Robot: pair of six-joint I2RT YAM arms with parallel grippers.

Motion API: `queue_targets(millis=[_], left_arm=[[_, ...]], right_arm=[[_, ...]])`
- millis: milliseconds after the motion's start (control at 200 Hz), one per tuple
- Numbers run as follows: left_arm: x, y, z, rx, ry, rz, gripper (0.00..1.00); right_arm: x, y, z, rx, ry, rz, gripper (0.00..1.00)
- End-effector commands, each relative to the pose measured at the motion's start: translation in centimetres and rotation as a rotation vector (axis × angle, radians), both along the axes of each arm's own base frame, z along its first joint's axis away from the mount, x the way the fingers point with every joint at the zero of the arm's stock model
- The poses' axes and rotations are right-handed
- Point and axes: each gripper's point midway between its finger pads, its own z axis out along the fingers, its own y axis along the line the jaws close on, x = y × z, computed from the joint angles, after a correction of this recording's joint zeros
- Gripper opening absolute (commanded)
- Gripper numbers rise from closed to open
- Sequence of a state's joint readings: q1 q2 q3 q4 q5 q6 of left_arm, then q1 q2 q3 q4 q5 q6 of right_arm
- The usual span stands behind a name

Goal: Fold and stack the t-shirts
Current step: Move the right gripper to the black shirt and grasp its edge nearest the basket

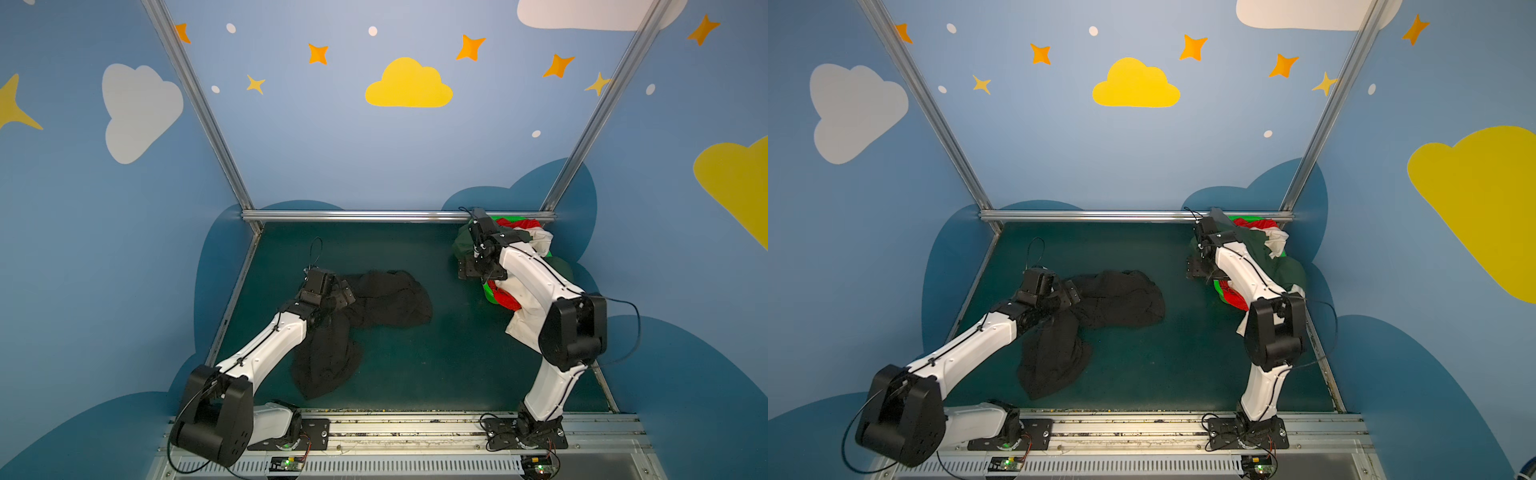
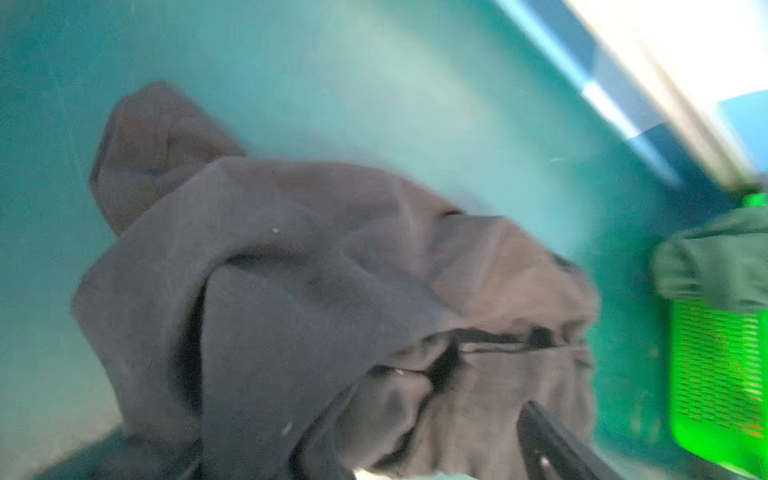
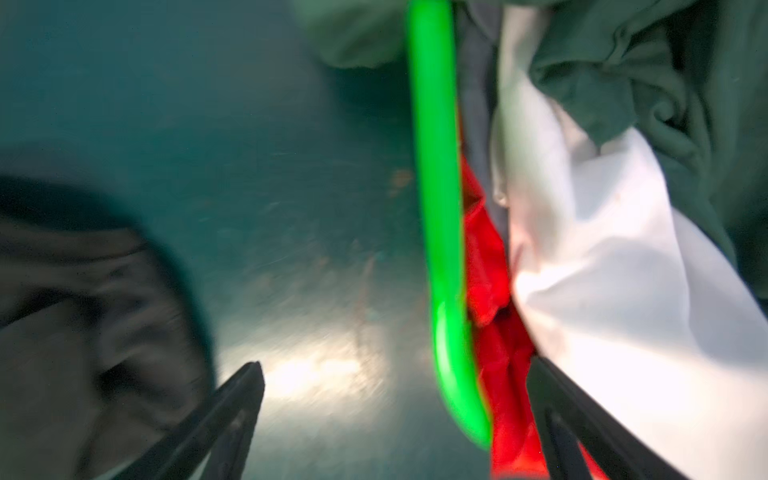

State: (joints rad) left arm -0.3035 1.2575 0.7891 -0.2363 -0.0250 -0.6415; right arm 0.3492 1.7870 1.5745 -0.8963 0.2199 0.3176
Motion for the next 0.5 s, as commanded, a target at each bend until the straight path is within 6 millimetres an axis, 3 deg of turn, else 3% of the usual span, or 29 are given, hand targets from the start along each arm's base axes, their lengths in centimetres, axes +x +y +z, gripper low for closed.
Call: queue_targets(millis=[0,125,245,380,496], left_arm=[[-0.9,1.7,3.0,0.056,-0.069,0.042,1.00],[-3.5,2.9,2.9,0.068,-0.070,0.068,1.00],[-6.0,3.7,2.0,0.061,-0.059,0.082,1.00],[-8.0,4.4,1.1,0.051,-0.057,0.093,1.00],[-9.0,5.1,0.5,0.068,-0.054,0.108,1.00]], right_arm=[[-2.2,3.5,0.6,0.119,-0.044,0.020,0.97],[-5.9,8.0,-1.4,0.279,-0.002,0.101,0.96],[-7.9,11.6,-4.2,0.358,0.065,0.163,0.95],[-8.9,15.4,-7.4,0.359,0.171,0.250,0.92],[-8.1,16.4,-9.6,0.353,0.171,0.222,0.87]])
